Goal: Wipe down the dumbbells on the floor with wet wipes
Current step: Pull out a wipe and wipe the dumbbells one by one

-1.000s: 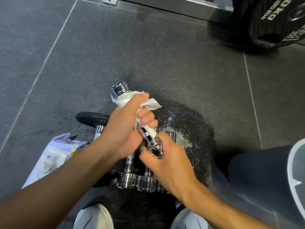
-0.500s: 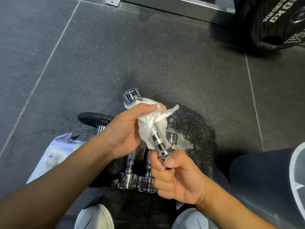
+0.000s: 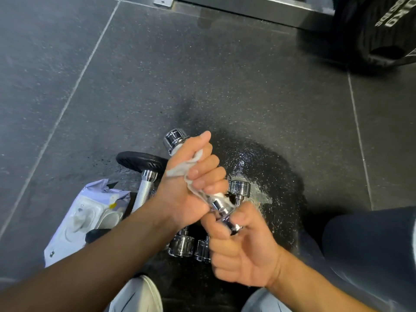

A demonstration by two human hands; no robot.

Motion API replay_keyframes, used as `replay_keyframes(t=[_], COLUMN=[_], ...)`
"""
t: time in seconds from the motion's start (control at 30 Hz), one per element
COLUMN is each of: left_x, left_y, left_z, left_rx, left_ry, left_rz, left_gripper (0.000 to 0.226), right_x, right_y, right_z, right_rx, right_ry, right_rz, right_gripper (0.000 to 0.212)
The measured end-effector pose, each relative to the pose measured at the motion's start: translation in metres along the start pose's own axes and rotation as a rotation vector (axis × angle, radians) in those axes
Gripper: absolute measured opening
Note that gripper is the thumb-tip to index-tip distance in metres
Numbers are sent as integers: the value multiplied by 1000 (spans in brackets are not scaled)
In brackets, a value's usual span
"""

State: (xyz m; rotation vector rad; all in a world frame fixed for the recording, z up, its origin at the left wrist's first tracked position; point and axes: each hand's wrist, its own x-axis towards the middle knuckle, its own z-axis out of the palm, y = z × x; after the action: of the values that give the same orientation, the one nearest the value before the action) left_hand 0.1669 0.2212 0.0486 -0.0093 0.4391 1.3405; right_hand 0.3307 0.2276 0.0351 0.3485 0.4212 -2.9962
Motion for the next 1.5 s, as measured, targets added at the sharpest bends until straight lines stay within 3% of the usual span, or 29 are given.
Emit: replay_keyframes(t=[0.1,0.23,0.3,0.37,0.4,0.5,0.57,0.63,0.67,0.73,0.8,0.87,0.93,1.03,1.13,1.23,1.4,1.5], left_x=[-2,-2,-1,2,4,6,8,10,11,13,14,14,15,16,16,15,15,11], left_y=[1,-8,-15,-16,-13,4,11,13,14,12,12,13,17,24,26,32,40,41], left_z=[1,0,3,7,9,12,12,13,14,12,10,6,4,1,0,4,-1,-3], left_rx=[111,349,420,452,424,181,101,131,160,220,245,231,203,141,164,309,648,952], left_ry=[49,344,478,535,527,308,164,104,128,250,375,448,485,493,458,484,611,607], left_rz=[-30,93,217,270,254,75,20,26,36,94,170,209,199,154,194,260,476,584], left_gripper=[54,45,36,32,33,46,53,53,51,46,41,38,39,33,25,18,20,20], right_x=[1,1,4,8,7,4,5,6,7,6,5,7,11,7,3,0,-1,-2], right_y=[0,-19,-13,-5,-4,-8,-7,-7,-8,-14,-19,-18,-15,-13,-14,-20,-16,-14], right_z=[3,8,13,15,15,11,11,11,11,12,15,18,21,17,12,13,28,31], right_rx=[-334,-1444,-1812,-1687,-1429,-364,-18,-59,-186,-746,-1365,-1627,-1354,-654,-398,-490,-1106,-1163], right_ry=[273,804,1005,969,872,297,80,81,188,538,891,1004,913,573,349,395,785,794], right_rz=[-33,-74,11,-80,-125,-26,4,19,12,-58,-101,-88,-131,-108,-59,-48,-99,-117], right_gripper=[31,19,30,24,15,28,24,26,31,31,11,28,16,30,41,40,24,25])
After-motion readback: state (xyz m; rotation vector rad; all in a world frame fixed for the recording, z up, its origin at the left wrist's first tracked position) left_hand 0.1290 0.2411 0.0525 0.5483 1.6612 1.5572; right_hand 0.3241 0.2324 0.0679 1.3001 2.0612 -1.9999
